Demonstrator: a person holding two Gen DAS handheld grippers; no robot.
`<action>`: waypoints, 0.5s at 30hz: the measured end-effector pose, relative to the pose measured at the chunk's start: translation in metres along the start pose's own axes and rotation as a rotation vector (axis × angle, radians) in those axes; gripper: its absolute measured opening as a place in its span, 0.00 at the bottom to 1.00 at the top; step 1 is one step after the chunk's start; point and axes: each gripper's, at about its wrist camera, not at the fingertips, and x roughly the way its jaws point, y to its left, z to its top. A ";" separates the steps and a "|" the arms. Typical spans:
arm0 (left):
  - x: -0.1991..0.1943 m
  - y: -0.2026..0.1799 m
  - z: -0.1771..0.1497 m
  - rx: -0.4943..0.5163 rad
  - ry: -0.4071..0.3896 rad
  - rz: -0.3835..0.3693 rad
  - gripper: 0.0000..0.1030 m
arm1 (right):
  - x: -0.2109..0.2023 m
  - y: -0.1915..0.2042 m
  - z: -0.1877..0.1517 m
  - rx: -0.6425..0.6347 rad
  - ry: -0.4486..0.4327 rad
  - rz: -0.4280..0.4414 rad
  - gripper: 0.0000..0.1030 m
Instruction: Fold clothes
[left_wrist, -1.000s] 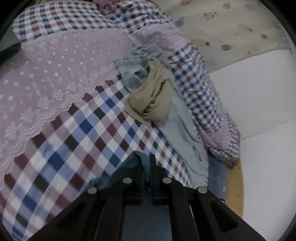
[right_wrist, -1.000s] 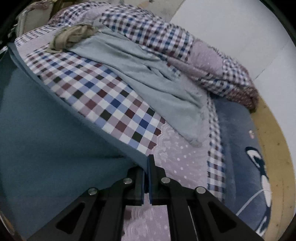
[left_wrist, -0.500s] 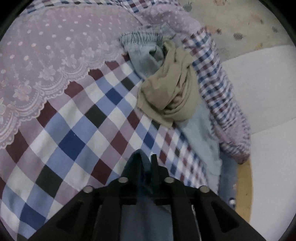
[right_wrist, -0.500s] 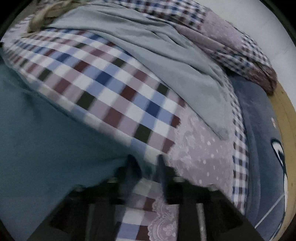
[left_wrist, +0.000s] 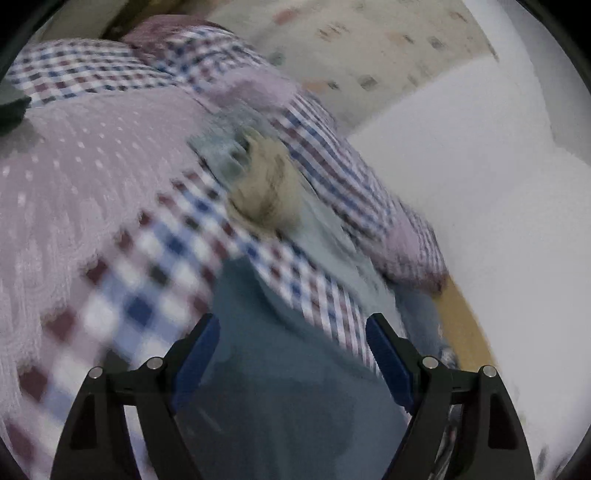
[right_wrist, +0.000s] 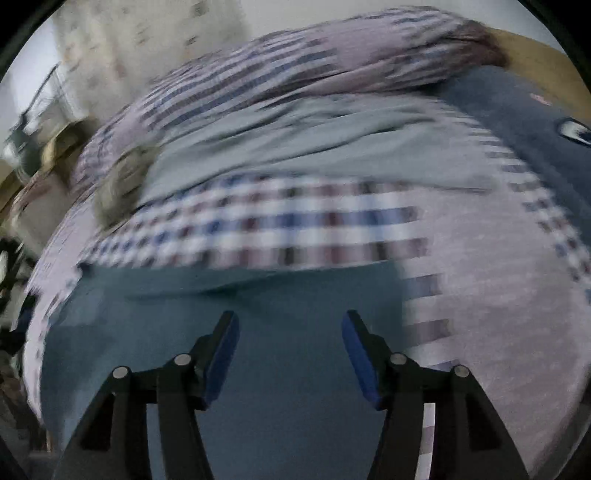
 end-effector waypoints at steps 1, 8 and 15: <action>-0.002 -0.010 -0.015 0.048 0.017 0.017 0.82 | 0.004 0.018 -0.003 -0.026 0.012 0.037 0.60; 0.013 -0.055 -0.092 0.259 0.145 0.080 0.82 | 0.058 0.117 -0.017 -0.236 0.086 0.051 0.60; 0.031 -0.058 -0.123 0.351 0.198 0.104 0.82 | 0.108 0.140 0.008 -0.267 0.069 -0.038 0.60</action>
